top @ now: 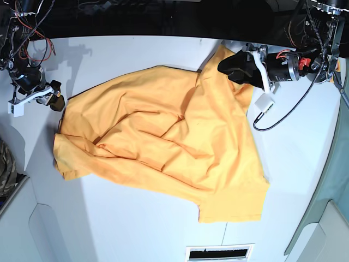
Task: Layout the t-shirt on the table in an organized manner, then fold the t-shirt properly
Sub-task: 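Grasp the shirt shoulders with both grippers and lift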
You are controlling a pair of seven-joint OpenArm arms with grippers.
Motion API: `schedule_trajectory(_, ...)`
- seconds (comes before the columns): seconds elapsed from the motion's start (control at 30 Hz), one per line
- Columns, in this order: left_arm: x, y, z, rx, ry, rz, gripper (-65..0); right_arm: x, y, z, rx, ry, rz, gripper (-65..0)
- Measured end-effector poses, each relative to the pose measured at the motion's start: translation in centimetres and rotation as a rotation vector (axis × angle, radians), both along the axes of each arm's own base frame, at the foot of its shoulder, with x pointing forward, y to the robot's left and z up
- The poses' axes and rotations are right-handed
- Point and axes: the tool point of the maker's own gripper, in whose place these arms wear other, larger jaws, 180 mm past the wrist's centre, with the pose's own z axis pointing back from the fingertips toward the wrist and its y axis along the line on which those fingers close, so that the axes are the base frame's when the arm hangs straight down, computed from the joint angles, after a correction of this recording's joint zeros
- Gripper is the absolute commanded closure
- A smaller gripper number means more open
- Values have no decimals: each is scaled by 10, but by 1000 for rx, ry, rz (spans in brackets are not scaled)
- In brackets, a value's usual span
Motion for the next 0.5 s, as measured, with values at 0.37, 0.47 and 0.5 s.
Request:
schedule_trajectory(0.37,10,-28,-10,19,-79,33,-153,5,52,-5,134,-38,-6,-220)
schedule_trajectory(0.47,16,-31,-11,38,-121,43,0,3,55,-7,133,-24,1,-94)
schedule_trajectory(0.5,18,-30,-11,49,-134,44,0,2,54,-8,124,-20,4,-48)
